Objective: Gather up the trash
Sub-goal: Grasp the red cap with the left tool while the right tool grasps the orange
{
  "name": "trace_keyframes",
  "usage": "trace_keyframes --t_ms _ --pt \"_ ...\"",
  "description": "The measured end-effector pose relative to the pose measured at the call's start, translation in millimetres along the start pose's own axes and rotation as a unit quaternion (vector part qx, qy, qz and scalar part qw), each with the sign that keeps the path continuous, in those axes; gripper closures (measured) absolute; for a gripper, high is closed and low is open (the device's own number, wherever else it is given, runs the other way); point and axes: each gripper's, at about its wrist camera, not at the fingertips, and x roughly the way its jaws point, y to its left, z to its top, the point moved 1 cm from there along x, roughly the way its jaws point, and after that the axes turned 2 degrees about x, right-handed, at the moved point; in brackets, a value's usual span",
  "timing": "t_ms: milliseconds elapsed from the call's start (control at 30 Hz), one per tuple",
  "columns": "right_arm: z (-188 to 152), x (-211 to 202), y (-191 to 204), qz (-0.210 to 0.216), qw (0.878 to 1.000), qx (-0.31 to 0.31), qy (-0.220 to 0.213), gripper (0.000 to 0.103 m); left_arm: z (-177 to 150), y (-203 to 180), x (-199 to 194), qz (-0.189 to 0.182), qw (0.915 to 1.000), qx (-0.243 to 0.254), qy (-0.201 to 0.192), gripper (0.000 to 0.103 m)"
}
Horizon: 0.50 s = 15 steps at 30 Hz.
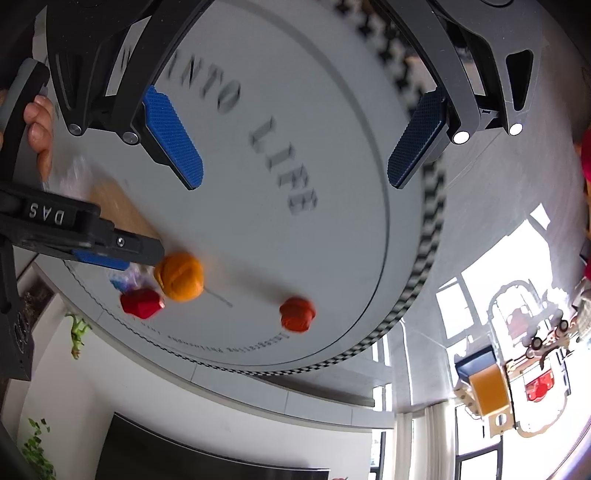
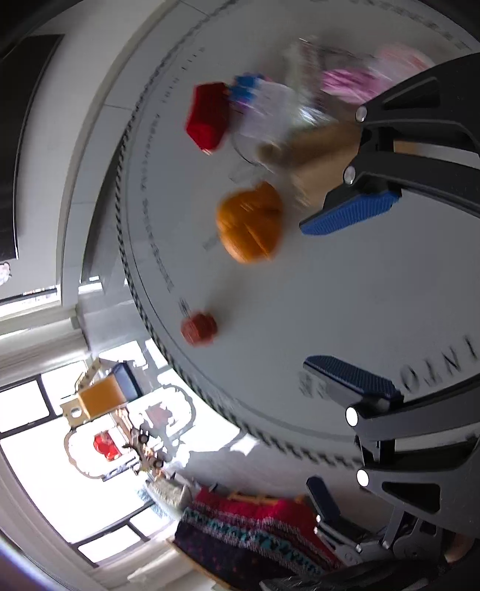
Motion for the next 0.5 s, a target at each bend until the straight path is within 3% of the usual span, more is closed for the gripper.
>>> trace_keyframes --t_ms 300,400,500 --pt "31.6 59.2 -17.8 -0.065 0.996 -0.016 0.059 0.029 49.9 -7.0 61.6 0.002 0.9999 0.005 0.016 0.006" --pt "33.8 76.8 -25.8 -0.067 0.994 -0.014 0.088 0.029 59.8 -7.7 76.0 0.003 0.9998 0.004 0.018 0.006" --pt "34.3 81.9 -30.9 -0.059 0.994 -0.007 0.094 0.040 70.1 -5.5 87.9 0.008 0.9998 0.005 0.017 0.006"
